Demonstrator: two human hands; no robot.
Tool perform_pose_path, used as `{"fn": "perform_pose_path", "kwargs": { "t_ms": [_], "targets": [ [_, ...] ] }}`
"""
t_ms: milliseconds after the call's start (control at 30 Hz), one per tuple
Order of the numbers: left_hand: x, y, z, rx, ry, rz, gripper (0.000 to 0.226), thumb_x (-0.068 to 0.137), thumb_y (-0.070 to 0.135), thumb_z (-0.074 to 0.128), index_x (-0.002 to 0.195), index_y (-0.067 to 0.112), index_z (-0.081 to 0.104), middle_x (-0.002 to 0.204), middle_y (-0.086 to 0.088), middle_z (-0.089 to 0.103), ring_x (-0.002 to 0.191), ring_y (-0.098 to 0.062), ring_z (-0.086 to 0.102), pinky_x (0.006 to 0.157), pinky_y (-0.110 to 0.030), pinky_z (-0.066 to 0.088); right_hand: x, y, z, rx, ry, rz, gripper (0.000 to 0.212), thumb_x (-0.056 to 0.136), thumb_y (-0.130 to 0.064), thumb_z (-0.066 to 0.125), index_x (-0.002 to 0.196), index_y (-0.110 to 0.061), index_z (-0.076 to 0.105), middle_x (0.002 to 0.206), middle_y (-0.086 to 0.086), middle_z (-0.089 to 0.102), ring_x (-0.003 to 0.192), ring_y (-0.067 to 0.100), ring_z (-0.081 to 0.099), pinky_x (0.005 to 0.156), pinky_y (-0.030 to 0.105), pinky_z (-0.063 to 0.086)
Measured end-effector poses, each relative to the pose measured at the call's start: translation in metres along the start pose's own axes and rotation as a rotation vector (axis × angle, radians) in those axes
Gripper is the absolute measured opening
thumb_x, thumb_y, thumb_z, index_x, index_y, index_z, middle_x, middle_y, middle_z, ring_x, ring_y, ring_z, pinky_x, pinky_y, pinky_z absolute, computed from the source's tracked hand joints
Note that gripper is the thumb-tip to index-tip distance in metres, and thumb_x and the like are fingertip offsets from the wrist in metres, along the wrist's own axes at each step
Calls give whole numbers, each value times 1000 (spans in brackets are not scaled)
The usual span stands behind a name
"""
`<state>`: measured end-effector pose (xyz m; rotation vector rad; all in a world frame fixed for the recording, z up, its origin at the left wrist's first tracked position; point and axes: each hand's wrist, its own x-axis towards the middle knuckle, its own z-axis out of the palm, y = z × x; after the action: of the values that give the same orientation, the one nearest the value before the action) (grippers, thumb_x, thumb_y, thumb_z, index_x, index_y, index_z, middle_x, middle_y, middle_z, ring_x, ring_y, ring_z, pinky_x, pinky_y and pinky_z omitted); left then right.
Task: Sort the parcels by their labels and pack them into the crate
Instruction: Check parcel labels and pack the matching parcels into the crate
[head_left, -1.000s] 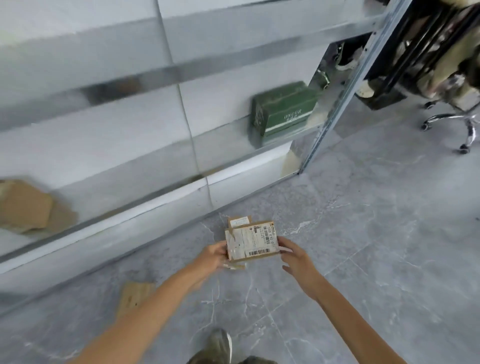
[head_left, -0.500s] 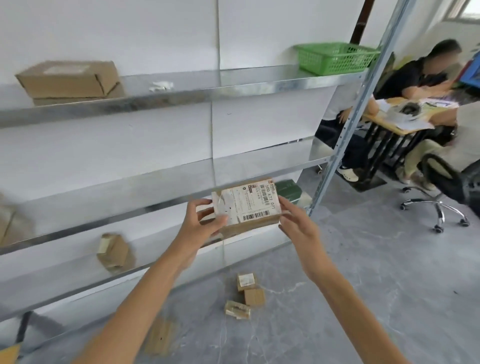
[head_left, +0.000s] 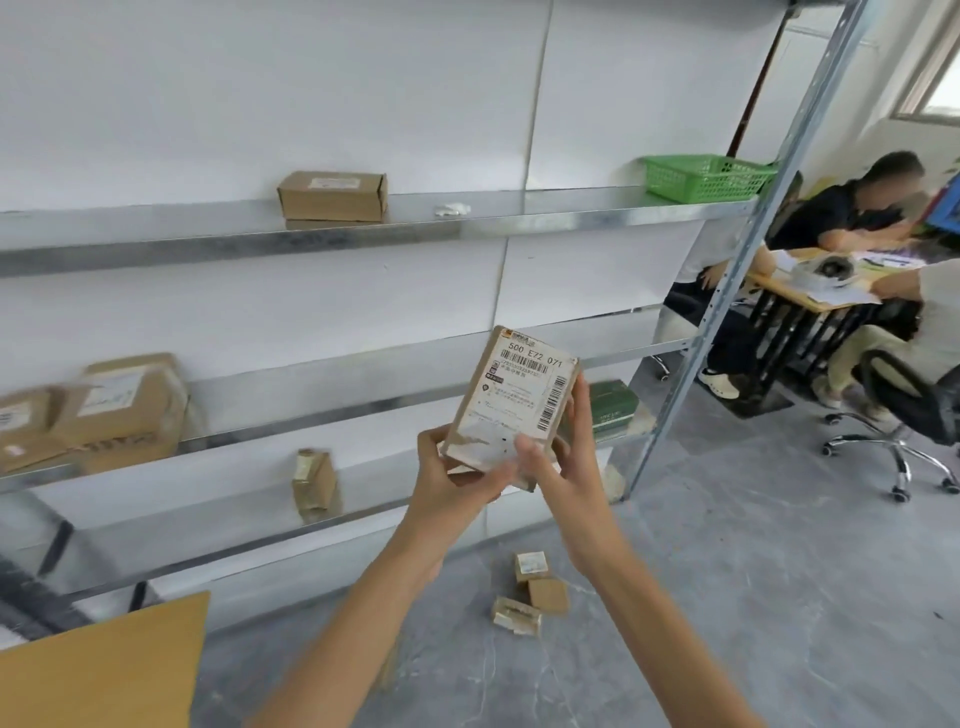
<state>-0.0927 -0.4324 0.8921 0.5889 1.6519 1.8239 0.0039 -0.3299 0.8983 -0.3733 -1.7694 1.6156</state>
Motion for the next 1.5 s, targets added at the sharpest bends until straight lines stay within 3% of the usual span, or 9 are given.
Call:
{"fn": "perform_pose_path", "kwargs": {
  "t_ms": [100, 167, 300, 467, 600, 733, 1067, 1300, 1500],
  "targets": [
    [-29, 3, -27, 116, -68, -42, 54, 66, 64, 66, 105, 34, 45, 114, 19, 60, 104, 4, 59, 85, -24, 50, -22, -7, 16, 37, 16, 18, 72, 92, -23, 60, 138, -61, 21, 144, -18, 44, 127, 14, 49, 99, 42, 49],
    [-44, 7, -49, 190, -101, -38, 51, 69, 73, 49, 104, 37, 51, 112, 24, 59, 105, 12, 53, 93, -25, 43, -35, -11, 14, 40, -15, 46, 70, 88, -31, 64, 140, -57, 25, 143, -16, 46, 127, 17, 51, 104, 47, 44],
    [-72, 17, -72, 192, -106, 109, 45, 81, 59, 51, 121, 38, 52, 123, 27, 56, 112, 12, 51, 97, -22, 44, -63, -20, 20, 13, -102, 64, 74, 80, -45, 70, 141, -53, 29, 143, -15, 47, 126, 16, 52, 98, 43, 49],
    [-118, 14, -70, 67, -69, 119, 36, 88, 38, 55, 123, 30, 52, 122, 16, 62, 105, 0, 62, 75, -18, 54, -96, -32, 32, 22, -172, 78, 69, 82, -45, 67, 140, -52, 31, 142, -14, 49, 124, 15, 54, 96, 40, 49],
    [-164, 8, -71, 70, -2, 70, 37, 87, 38, 57, 122, 28, 54, 118, 14, 64, 105, -2, 63, 78, -21, 55, -130, -36, 33, 163, -220, 132, 57, 88, -38, 58, 141, -42, 37, 143, -10, 49, 128, 12, 51, 101, 36, 47],
    [-213, 1, -71, 112, 58, 27, 34, 87, 37, 59, 119, 27, 55, 117, 13, 65, 106, -3, 62, 79, -19, 54, -168, -38, 32, 210, -268, 227, 44, 88, -44, 50, 129, -56, 45, 138, -20, 52, 127, 3, 49, 96, 34, 45],
    [-349, -9, -100, 138, 175, -135, 30, 89, 26, 62, 113, 10, 54, 116, -4, 66, 108, -18, 62, 94, -39, 52, -287, -58, 58, 262, -371, 337, 52, 83, -46, 55, 134, -47, 44, 135, -13, 55, 126, 15, 53, 95, 47, 50],
    [-453, -18, -159, 166, 173, -145, 32, 90, 29, 60, 117, 14, 53, 115, -2, 67, 106, -15, 64, 95, -36, 52, -383, -77, 117, 272, -380, 332, 48, 84, -44, 55, 131, -42, 47, 129, -12, 60, 118, 10, 59, 81, 34, 55],
    [-548, -34, -216, 207, 239, -180, 23, 88, 34, 61, 105, 19, 56, 104, 5, 66, 107, -14, 61, 97, -43, 49, -481, -89, 181, 320, -320, 438, 43, 88, -38, 53, 131, -34, 49, 127, -5, 63, 113, 14, 62, 73, 29, 56]
  ]
}}
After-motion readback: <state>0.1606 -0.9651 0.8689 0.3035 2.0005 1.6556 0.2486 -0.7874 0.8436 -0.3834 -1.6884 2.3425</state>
